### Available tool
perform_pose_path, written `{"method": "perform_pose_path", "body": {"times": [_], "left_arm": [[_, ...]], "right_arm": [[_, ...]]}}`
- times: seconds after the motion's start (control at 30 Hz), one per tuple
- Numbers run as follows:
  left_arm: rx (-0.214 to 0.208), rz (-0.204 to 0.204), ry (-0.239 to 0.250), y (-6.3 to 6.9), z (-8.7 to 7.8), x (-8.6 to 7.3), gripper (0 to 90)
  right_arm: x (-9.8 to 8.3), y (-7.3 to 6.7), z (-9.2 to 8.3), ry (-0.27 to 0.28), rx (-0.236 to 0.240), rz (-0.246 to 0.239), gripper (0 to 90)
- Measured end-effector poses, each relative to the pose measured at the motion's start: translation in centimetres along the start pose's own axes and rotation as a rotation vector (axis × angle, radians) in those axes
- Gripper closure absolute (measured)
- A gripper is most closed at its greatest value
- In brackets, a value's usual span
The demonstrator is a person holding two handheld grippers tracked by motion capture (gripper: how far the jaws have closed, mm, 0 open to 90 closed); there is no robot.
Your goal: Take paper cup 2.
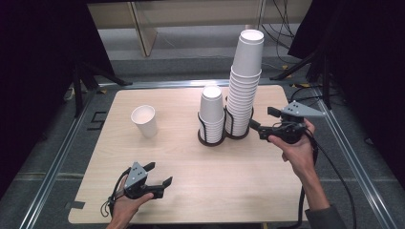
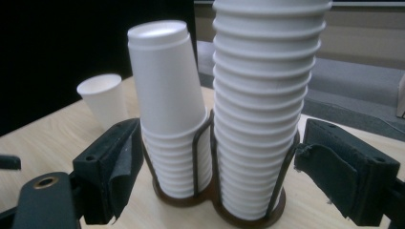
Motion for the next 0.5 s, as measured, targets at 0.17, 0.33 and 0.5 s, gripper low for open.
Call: {"method": "perform_pose_path", "body": {"times": [0.17,0.33,0.5], "left_arm": [[0.000,-0.001,-0.008,0.0,0.0,0.0,14.5],[0.012,0.002,-0.016,-0.2,-0.2,-0.1,14.5],[-0.001,-0.013,0.013,0.0,0.1,0.1,14.5]], "right_arm": [[1.7,1.0,0.4,0.021,-0.023,0.003,15.7],[3.5,1.5,0.7,0.046,-0.016,0.030,15.7],[5.6,1.7,1.0,0.056,-0.020,0.002,15.5]]}}
Point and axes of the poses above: each handheld gripper's, and its own axes: z roughly forward along the jaws, x roughly out of its top, y roughly to its right, the point moved 10 cm from there along z, roughly forward along the jaws, and after that the axes turned 8 degrees about -x, right-handed, at the moved point
